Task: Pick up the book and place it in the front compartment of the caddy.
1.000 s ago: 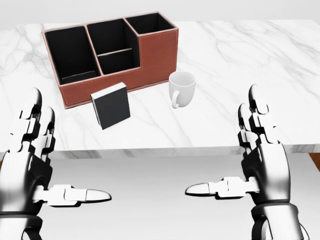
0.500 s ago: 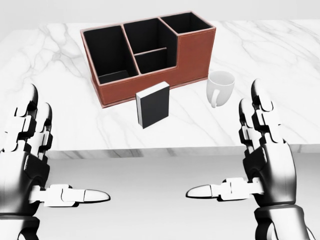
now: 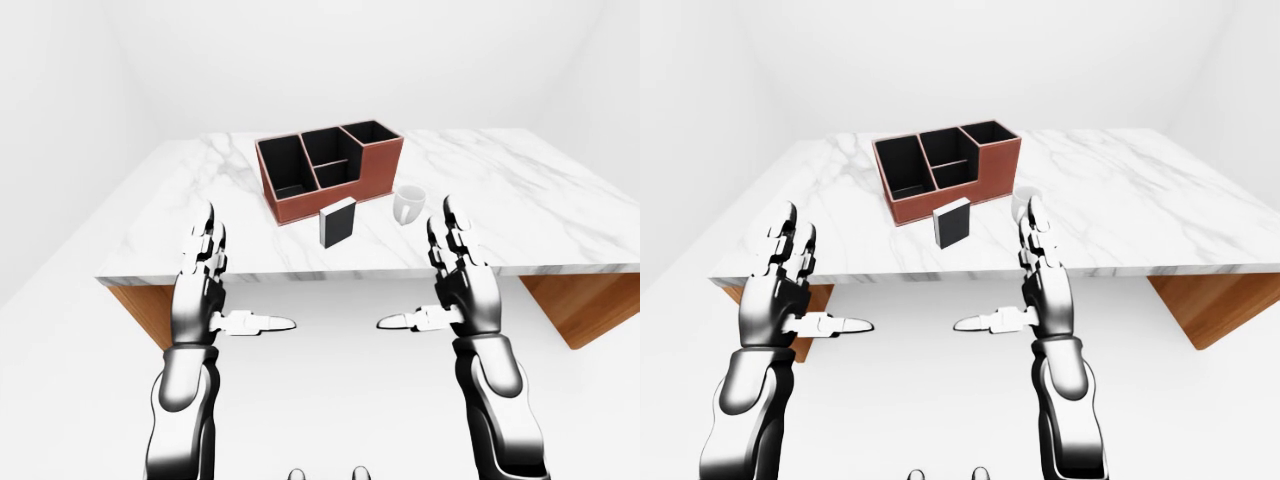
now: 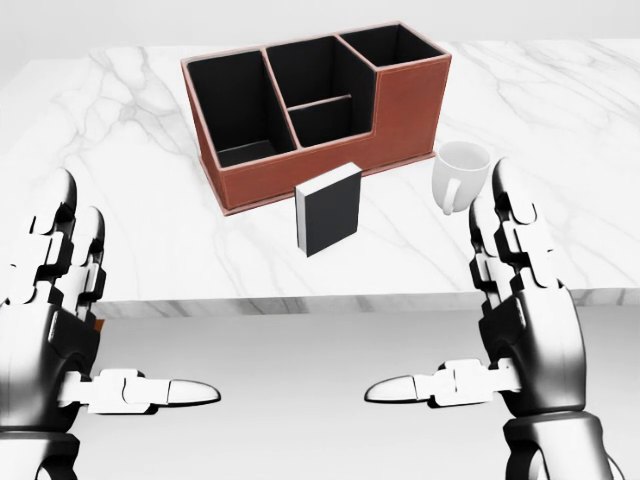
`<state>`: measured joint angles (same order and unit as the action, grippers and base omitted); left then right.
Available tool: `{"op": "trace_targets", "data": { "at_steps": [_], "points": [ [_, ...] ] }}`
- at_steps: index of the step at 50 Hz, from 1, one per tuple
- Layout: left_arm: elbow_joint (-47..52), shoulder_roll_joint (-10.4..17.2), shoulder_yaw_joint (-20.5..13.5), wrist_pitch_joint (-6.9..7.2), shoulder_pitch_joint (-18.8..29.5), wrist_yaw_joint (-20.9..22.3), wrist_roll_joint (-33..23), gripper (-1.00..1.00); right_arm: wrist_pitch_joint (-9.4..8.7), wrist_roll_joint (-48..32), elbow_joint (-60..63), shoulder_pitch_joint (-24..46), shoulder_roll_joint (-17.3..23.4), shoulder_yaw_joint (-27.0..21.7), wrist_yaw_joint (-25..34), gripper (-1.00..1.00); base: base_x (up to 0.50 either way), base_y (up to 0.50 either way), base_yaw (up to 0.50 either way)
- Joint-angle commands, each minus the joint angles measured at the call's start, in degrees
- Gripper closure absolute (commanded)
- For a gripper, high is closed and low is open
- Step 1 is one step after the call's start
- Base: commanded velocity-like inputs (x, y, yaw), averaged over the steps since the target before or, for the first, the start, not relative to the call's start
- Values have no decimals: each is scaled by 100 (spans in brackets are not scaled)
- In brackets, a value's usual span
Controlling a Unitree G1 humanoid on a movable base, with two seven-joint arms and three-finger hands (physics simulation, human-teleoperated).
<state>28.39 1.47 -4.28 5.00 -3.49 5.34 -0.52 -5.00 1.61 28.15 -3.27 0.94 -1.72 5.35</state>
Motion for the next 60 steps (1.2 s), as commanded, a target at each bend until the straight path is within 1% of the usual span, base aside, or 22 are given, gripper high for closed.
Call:
{"op": "trace_targets", "data": {
  "at_steps": [1, 34, 35, 51, 54, 55, 60],
  "points": [
    [18, -3, 3, 0, -2, 1, 4, -100, 0, 161, 124, -33, -19, -9, 82, -100, 0, 0, 0],
    [258, 9, -57, 0, -4, 35, 46, -100, 0, 152, 424, -51, 11, 8, 97, -100, 50, -7, 0],
    [277, 7, -52, 0, -7, 35, 45, -100, 0, 73, 393, -67, 6, 64, 71, -100, 0, 0, 0],
    [256, 3, -44, 0, -9, 37, 38, -100, 0, 188, 479, -80, -16, 14, 108, -100, 0, 0, 0],
    [281, 6, -55, 0, -10, 42, 48, -100, 0, 196, 446, -90, -18, 20, 98, -100, 0, 41, 0],
    [281, 6, -59, 0, -6, 40, 49, -100, 0, 91, 411, -80, 12, 62, 75, -100, 0, 45, 0],
    [262, 6, -51, 0, 2, 42, 43, -100, 0, 99, 424, -69, -4, 68, 73, -100, 0, 4, 0]
  ]
}}
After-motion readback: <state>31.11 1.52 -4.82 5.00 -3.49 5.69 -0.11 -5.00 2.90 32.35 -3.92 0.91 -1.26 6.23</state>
